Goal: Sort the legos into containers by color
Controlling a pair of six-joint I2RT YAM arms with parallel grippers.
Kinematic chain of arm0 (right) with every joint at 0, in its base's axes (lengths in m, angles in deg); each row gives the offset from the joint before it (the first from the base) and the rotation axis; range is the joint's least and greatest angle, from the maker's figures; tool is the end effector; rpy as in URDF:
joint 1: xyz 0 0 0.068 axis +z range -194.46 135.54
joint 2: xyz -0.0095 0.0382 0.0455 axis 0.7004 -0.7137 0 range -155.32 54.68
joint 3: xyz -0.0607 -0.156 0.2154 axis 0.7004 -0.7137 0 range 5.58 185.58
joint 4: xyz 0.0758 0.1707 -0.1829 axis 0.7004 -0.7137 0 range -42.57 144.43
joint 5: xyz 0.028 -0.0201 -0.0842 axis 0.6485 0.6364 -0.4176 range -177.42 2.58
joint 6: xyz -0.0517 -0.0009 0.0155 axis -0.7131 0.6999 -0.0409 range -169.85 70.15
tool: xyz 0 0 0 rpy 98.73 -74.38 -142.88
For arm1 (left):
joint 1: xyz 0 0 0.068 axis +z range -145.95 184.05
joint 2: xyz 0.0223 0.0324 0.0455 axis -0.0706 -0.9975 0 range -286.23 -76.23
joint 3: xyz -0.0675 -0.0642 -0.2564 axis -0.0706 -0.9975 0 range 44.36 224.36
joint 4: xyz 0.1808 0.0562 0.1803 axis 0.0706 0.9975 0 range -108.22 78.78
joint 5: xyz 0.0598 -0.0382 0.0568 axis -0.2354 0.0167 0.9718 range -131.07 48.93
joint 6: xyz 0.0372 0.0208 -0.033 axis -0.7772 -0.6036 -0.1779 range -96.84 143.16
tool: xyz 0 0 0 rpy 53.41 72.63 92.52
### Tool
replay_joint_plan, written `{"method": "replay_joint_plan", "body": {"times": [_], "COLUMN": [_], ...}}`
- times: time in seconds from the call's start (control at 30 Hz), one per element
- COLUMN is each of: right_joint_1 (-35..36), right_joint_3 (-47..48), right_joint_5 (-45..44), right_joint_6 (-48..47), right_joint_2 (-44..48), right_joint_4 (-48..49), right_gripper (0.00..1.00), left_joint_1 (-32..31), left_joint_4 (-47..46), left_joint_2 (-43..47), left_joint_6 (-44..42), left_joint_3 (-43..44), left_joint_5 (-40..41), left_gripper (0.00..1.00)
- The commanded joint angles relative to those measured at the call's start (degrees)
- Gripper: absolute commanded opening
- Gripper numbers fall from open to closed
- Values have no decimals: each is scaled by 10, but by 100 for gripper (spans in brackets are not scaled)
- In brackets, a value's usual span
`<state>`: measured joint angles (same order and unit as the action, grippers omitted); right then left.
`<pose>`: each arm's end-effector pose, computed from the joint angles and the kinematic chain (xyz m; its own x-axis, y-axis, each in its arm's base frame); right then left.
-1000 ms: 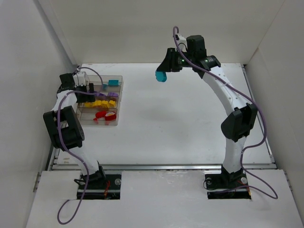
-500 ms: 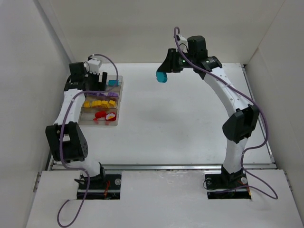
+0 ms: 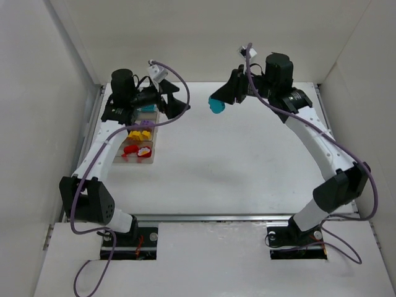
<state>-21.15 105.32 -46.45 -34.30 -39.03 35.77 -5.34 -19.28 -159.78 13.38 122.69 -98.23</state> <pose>0.3332 0.1689 0.4403 -0.4309 0.0347 -0.9017 -0.8002 0.4472 0.3996 0.3234 -0.0838 0.4065 0.0850 0.0793 -0.9932 0.9140 0.3906 0.1094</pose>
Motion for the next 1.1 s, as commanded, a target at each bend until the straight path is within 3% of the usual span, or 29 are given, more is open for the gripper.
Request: {"method": "replay_joint_plan", "body": {"times": [0.0,0.33,0.6,0.77,1.0,1.07], "right_joint_1": [23,58,74,92,110,110], "right_joint_3": [-31,-46,-53,-63,-63,-63], "right_joint_5": [17,-51,-56,-68,-86,-98], "right_joint_6": [-89,-116,-127,-133,-127,-127], "right_joint_2": [72,94,126,132,150,163], "right_joint_4": [80,99,99,99,104,104], "right_gripper": [0,0,0,0,0,0], "left_joint_1": [-25,-120,-127,-132,-137,-137], "left_joint_4": [-234,-298,-355,-381,-381,-381], "left_joint_2": [1,-26,-14,-14,-3,-3], "left_joint_6": [206,271,353,405,425,425], "left_joint_3": [-13,29,24,24,6,0], "left_joint_5": [-138,-179,-153,-131,-138,-138], "left_gripper": [99,99,99,61,64,57]}}
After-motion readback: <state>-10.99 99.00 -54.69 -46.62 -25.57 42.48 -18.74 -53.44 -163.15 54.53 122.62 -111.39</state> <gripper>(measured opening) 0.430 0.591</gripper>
